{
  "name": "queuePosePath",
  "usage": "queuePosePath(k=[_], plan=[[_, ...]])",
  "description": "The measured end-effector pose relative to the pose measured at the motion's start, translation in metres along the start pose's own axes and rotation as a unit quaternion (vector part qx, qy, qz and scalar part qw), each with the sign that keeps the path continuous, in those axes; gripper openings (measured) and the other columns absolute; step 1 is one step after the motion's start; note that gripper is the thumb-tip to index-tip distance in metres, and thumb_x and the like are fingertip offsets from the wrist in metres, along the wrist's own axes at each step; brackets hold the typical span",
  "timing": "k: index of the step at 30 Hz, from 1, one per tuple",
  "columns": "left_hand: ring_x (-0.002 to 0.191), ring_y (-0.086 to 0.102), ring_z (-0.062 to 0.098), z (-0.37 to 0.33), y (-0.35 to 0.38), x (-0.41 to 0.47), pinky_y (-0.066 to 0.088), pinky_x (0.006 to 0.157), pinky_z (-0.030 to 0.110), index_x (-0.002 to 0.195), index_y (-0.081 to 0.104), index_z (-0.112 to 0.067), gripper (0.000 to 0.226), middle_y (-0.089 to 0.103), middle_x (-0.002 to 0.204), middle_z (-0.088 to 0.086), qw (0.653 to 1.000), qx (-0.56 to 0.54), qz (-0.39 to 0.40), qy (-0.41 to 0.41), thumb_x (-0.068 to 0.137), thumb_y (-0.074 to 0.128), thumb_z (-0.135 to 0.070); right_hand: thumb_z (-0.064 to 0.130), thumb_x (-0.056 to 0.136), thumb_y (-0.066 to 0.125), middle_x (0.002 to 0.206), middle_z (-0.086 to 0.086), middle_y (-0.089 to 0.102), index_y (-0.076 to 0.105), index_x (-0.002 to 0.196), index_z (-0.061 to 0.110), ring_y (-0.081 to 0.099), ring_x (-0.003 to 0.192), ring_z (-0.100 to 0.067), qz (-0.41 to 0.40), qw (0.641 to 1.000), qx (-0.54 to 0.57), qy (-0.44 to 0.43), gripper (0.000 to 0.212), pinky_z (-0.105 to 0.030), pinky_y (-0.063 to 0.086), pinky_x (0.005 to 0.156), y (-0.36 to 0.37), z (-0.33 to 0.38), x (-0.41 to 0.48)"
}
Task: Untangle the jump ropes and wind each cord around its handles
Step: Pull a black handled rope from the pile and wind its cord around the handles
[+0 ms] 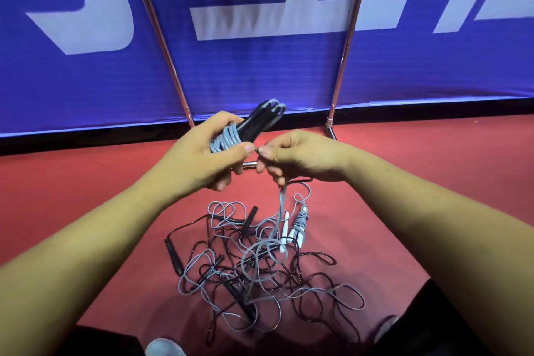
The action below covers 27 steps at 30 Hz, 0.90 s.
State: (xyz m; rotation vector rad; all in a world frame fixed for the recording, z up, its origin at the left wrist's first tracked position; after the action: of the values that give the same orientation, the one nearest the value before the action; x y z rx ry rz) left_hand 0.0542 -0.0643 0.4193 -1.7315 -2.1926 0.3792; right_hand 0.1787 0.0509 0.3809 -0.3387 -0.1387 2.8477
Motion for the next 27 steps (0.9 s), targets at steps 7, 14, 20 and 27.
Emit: queuePosePath(k=[7,14,20,27], plan=[[0.047,0.055,0.025,0.006,-0.014,0.007,0.036,0.04,0.023,0.102,0.046,-0.013,0.028,0.063,0.066,0.008,0.996,0.05,-0.063,-0.025,0.089,0.071,-0.018,0.035,0.104,0.04,0.056,0.003,0.034,0.057,0.085,0.012,0.026,0.044,-0.008,-0.012,0.999,0.02,0.038,0.034,-0.021,0.024,0.046,0.015,0.006,0.0],[0.043,0.059,0.019,0.025,-0.019,0.009,0.034,0.042,0.026,0.103,0.042,-0.009,0.036,0.065,0.07,0.027,0.988,0.107,-0.051,-0.098,0.086,0.073,-0.014,0.025,0.105,0.038,0.056,0.003,0.042,0.058,0.089,0.013,0.062,0.051,-0.02,-0.027,0.995,-0.034,0.091,0.029,-0.026,0.032,0.052,0.025,0.004,-0.002],[0.053,0.063,0.019,0.024,-0.03,0.014,0.041,0.053,0.027,0.109,0.048,-0.025,0.034,0.062,0.075,-0.001,0.93,0.357,-0.08,-0.039,0.083,0.07,-0.023,0.013,0.101,0.046,0.053,0.003,0.039,0.06,0.089,0.006,0.031,0.039,-0.007,-0.049,0.994,-0.014,0.092,0.02,-0.02,0.025,0.041,0.024,0.015,-0.006],[0.08,0.063,0.03,0.042,-0.017,0.018,0.055,0.067,0.04,0.095,0.05,-0.036,0.03,0.066,0.082,-0.001,0.882,0.465,-0.057,-0.045,0.072,0.066,-0.047,0.013,0.091,0.062,0.06,-0.01,0.04,0.067,0.085,-0.001,0.034,0.044,-0.016,-0.09,0.965,-0.244,0.033,0.016,-0.019,0.029,0.04,0.03,0.037,-0.013]])
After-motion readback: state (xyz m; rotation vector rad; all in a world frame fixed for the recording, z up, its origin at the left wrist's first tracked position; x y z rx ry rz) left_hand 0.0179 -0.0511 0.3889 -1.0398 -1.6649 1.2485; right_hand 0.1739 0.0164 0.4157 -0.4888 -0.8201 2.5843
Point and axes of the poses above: each hand's wrist, its own x-axis towards the middle knuckle, its own y-axis out of the palm, z = x × y, the point moved 4 cm from there along x, towards the middle knuckle
